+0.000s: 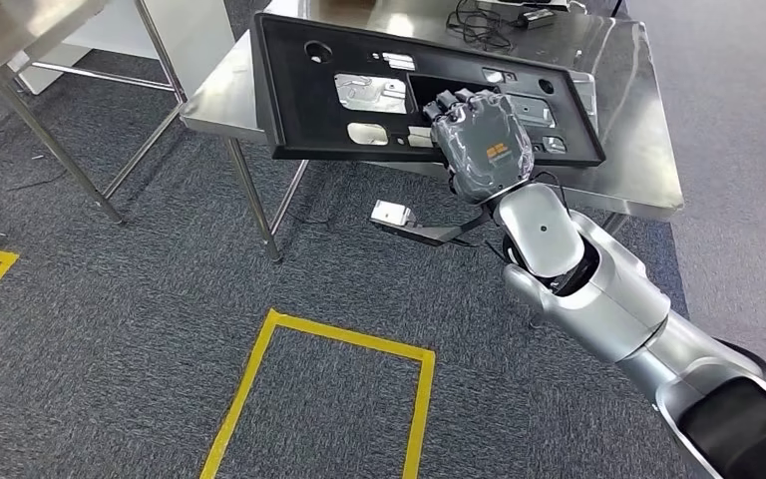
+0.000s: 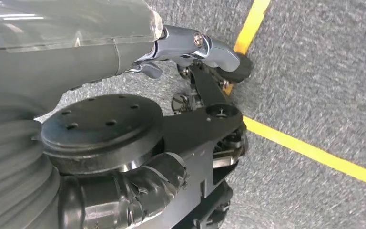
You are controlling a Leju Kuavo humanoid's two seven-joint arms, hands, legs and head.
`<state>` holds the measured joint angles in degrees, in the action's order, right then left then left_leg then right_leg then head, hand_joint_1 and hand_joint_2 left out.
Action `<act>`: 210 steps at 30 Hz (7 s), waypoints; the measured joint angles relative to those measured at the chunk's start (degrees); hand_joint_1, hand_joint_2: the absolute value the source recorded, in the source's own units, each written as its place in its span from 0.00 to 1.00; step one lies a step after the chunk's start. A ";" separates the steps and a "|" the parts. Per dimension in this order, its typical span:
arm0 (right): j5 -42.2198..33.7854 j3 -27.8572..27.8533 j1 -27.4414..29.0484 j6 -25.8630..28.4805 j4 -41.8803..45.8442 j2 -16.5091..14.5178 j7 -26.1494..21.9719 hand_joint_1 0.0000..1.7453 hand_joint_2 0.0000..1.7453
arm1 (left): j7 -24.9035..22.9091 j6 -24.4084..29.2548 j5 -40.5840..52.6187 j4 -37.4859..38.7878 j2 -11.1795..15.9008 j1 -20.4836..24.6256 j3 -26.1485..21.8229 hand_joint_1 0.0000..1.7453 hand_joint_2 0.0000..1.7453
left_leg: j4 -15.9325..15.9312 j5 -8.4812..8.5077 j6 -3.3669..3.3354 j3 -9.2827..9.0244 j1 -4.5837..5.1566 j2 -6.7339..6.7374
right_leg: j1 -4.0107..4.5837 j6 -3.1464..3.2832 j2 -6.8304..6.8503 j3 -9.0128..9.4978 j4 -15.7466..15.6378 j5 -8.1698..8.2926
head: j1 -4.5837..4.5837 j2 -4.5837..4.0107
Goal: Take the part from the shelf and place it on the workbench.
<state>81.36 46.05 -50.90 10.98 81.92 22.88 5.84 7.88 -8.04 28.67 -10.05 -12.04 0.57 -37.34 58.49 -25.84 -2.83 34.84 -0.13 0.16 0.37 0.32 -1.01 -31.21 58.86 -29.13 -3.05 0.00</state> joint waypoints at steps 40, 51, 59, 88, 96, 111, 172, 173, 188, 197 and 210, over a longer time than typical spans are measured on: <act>-4.93 2.09 -4.27 -7.86 -9.31 0.57 0.22 1.00 1.00 | -0.34 1.03 -0.07 0.01 -1.86 -0.19 -0.01 0.00 1.00 | -3.41 -2.39 -0.51 -6.61 -0.13 -0.98 | -1.61 -2.14 0.84 -8.67 8.45 -3.06 | -0.28 0.00; -6.03 1.93 -4.86 -8.26 -13.27 0.28 -0.01 1.00 1.00 | -0.36 1.03 -0.21 0.00 -1.86 0.35 0.01 0.00 1.00 | 12.31 -8.60 2.93 -0.14 -0.60 -0.51 | -1.26 1.32 0.96 -3.58 -1.73 4.54 | -0.02 0.00; -6.89 2.08 -4.79 -8.82 -16.18 -0.46 -0.16 1.00 1.00 | -0.48 1.21 -0.21 0.02 -1.72 -0.21 0.01 0.00 1.00 | -0.50 3.57 1.19 3.47 -0.12 -0.52 | -1.05 -0.12 0.44 1.39 -1.70 -0.06 | -0.04 0.00; -10.90 1.55 -4.80 -9.21 -39.26 -4.07 -2.53 1.00 1.00 | -0.91 0.71 -1.38 0.15 -2.05 0.79 -0.05 0.00 1.00 | -1.81 -1.28 0.55 -3.31 -0.04 -1.19 | -0.07 -0.12 0.73 -4.88 -1.27 5.60 | 0.28 0.00; -12.33 1.47 -4.05 -9.72 -50.47 -6.79 -3.60 0.00 0.00 | -3.56 -2.56 -1.00 0.15 -1.28 0.79 -0.05 0.00 0.75 | -1.80 -1.15 0.71 -3.47 0.01 -1.10 | -0.15 -0.01 0.66 -4.76 -1.19 5.83 | 0.28 0.00; -12.36 1.36 -4.24 -8.31 -55.62 -10.45 -3.37 0.00 0.00 | -4.11 -3.99 -1.78 0.15 -0.76 0.75 -0.05 0.00 0.00 | -1.62 -1.11 0.65 -3.44 0.10 -1.08 | -0.18 -0.05 0.68 -4.67 -1.18 5.86 | 0.28 0.00; -26.14 19.11 28.20 3.28 -9.37 -16.06 -12.33 0.00 1.00 | -5.06 -2.35 0.82 0.21 -0.19 0.76 1.48 0.00 1.00 | -0.34 -1.85 0.97 -2.84 0.41 2.57 | 0.18 0.69 7.91 -1.95 0.47 1.90 | 0.04 0.00; -26.12 19.04 28.77 3.45 -10.93 -16.33 -12.21 0.00 1.00 | -5.24 -2.33 0.79 0.22 -0.20 0.63 1.48 0.00 1.00 | -0.65 -1.59 0.80 -2.95 0.25 1.98 | 0.09 0.32 7.67 -1.79 0.52 1.77 | 0.03 0.00; -27.78 14.84 33.97 4.49 -30.20 -18.03 -12.55 0.00 1.00 | -6.52 -1.28 0.11 0.43 -0.20 0.54 1.45 0.00 1.00 | -0.73 -0.29 1.37 -1.77 -0.80 -8.22 | -0.56 0.85 -3.35 -1.53 -0.76 2.67 | 0.12 0.00; -27.53 14.21 34.18 4.76 -34.59 -20.97 -12.33 0.00 1.00 | -6.23 -0.65 -0.69 0.48 0.28 0.32 1.44 0.00 0.00 | 9.88 -2.93 4.02 4.49 -1.68 0.38 | -1.53 0.76 4.97 0.29 -1.97 1.93 | 0.39 0.00; -38.82 11.10 37.94 2.62 -55.90 -25.58 -7.14 0.00 1.00 | -7.55 1.88 0.09 0.51 0.77 0.35 1.41 0.00 0.00 | -0.44 0.42 0.58 -0.75 -0.58 -3.23 | -1.30 -1.47 1.25 -7.27 16.12 -7.75 | 0.32 0.00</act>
<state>42.55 57.14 -12.97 13.60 26.02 -2.70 -1.30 0.33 -6.16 28.75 -9.55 -11.27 0.92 -35.93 58.05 -25.42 -2.25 34.09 -0.71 -3.07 -0.93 -1.15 0.25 -38.48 74.98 -36.87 -2.74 0.00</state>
